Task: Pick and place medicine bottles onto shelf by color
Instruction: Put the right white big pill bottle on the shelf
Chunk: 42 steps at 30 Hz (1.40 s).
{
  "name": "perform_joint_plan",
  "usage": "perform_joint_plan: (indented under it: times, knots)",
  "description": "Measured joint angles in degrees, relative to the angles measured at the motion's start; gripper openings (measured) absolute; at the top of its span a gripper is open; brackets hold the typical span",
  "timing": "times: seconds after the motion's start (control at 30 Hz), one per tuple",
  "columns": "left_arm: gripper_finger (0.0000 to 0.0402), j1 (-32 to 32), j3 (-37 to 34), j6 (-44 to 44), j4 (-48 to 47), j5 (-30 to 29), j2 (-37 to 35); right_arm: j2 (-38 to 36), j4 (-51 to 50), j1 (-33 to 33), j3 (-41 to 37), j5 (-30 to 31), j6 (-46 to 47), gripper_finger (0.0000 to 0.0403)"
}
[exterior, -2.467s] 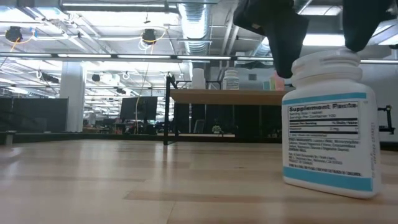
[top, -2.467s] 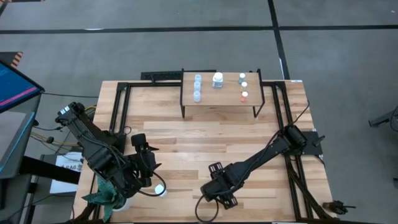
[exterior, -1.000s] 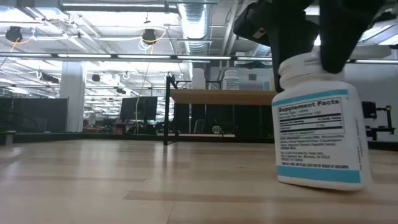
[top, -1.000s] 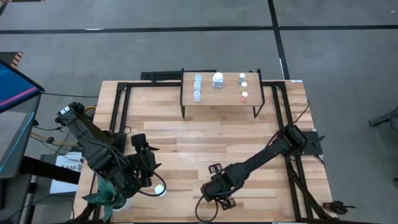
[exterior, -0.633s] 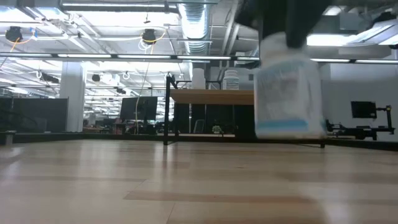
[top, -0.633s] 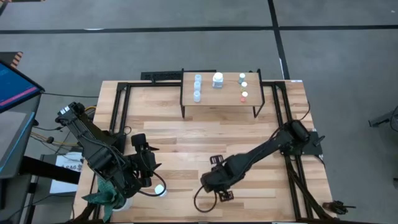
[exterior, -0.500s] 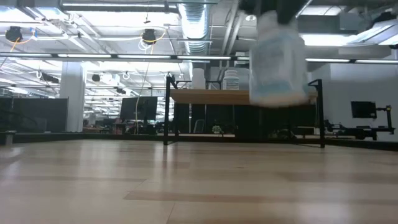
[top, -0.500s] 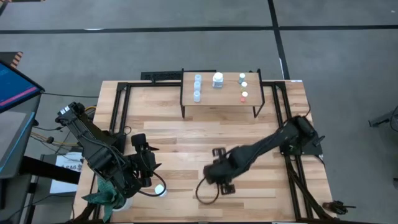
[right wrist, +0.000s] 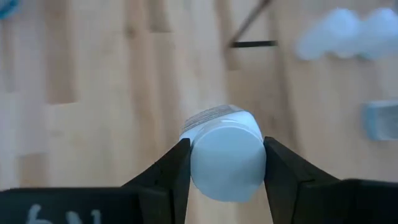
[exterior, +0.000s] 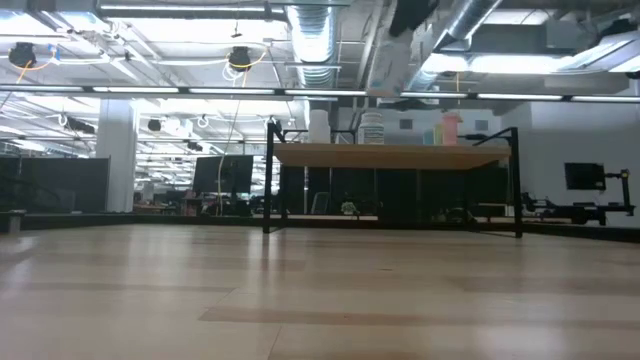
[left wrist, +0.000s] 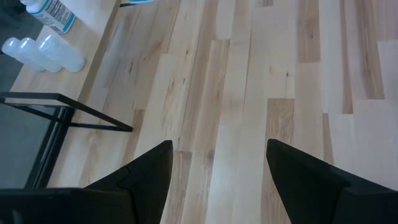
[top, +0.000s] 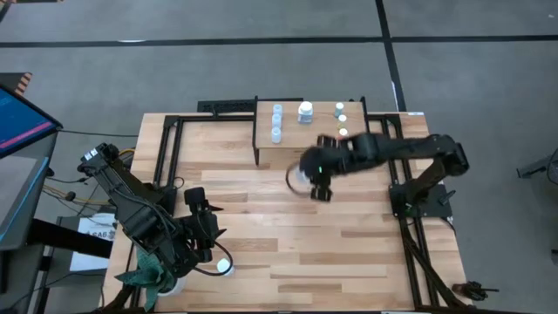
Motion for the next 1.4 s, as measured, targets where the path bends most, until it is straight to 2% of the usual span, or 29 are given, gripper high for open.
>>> perform_joint_plan:
  times: [0.17, 0.37, 0.53, 0.83, 1.0, 1.27, 1.4]
  knots:
    - [0.0247, 0.0, 0.0, 0.5, 0.0, 0.0, 0.0, 0.6, 0.7, -9.8, 0.1, -1.7, -13.6, 0.0161]
    - [0.0247, 0.9, 0.0, 0.9, 0.0, -0.1, 0.0, 2.5, 2.5, -19.4, 0.5, -12.6, -33.0, 0.0162]
    - [0.0247, 2.3, 0.0, 1.7, 0.0, -0.3, 0.0, 2.5, 1.0, -25.0, 2.2, -14.5, -41.6, 0.0162]
    - [0.0247, 5.1, 0.0, 3.5, 0.0, -0.3, 0.0, 2.6, -3.6, -30.2, 3.4, -22.4, -49.5, 0.0162]
    - [0.0247, 6.6, 0.0, 3.5, 0.0, -0.3, 0.0, 2.6, -3.2, -31.4, 3.4, -22.9, -53.2, 0.0162]
    - [0.0247, 8.7, 0.0, 4.5, 0.1, -0.3, 0.0, 6.1, -2.8, -33.6, 3.4, -24.0, -53.7, 0.0162]
    - [0.0247, 9.7, 0.0, 4.5, 0.1, -0.3, 0.0, 7.5, -2.5, -34.1, 3.6, -21.6, -53.5, 0.0167]
